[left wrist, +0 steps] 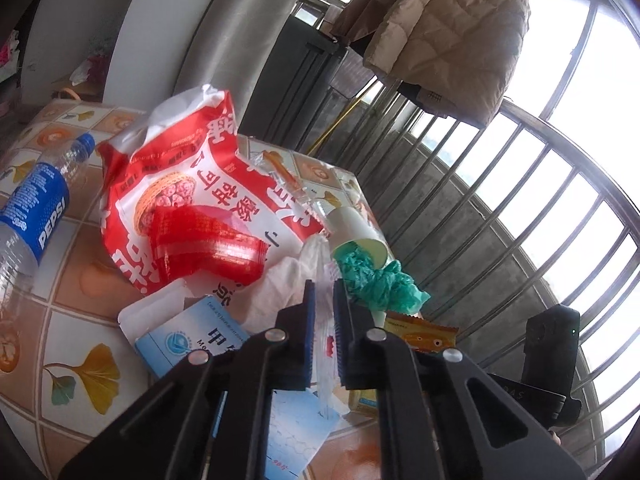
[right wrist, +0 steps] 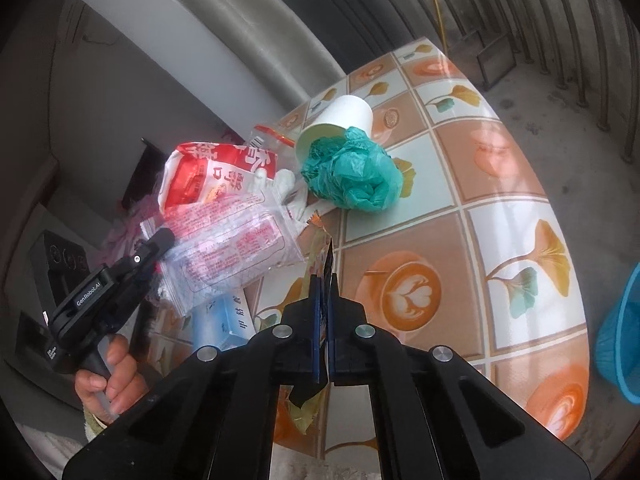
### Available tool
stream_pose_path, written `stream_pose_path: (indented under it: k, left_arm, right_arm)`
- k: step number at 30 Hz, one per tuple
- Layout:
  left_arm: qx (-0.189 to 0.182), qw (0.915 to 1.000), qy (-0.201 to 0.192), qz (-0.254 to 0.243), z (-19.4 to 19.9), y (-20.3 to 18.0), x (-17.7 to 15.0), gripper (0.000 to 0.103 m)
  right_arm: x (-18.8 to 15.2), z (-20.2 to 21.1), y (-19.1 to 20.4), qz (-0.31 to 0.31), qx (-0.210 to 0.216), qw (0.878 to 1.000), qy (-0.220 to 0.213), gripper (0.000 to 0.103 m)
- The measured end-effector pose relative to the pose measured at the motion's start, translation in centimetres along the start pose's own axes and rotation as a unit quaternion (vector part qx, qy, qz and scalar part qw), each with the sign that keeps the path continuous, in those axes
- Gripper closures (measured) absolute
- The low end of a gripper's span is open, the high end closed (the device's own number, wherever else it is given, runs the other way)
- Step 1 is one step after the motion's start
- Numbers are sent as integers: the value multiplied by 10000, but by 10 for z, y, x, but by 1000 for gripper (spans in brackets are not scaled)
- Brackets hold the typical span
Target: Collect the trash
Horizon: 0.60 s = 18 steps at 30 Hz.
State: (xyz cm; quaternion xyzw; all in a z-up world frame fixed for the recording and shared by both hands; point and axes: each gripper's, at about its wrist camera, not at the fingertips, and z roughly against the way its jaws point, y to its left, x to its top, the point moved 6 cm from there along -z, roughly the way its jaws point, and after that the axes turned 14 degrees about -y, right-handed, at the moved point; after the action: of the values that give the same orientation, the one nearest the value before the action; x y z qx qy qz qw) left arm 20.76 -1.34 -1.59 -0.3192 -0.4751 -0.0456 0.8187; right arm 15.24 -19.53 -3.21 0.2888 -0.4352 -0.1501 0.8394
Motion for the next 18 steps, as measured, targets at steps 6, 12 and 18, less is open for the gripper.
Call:
stream_pose_path:
  k: [6, 12, 18]
  left_arm:
    - [-312, 9989, -272, -210, 30, -39, 15, 96]
    - [-942, 9928, -447, -593, 53, -106, 17, 96]
    - [-1591, 9830, 25, -917, 24, -190, -16, 96]
  right_arm:
    - [11, 38, 9, 146, 108, 9989, -439, 103]
    - [28, 101, -2, 137, 1, 9942, -1070, 103]
    - [35, 176, -55, -134, -799, 9815, -1736, 103]
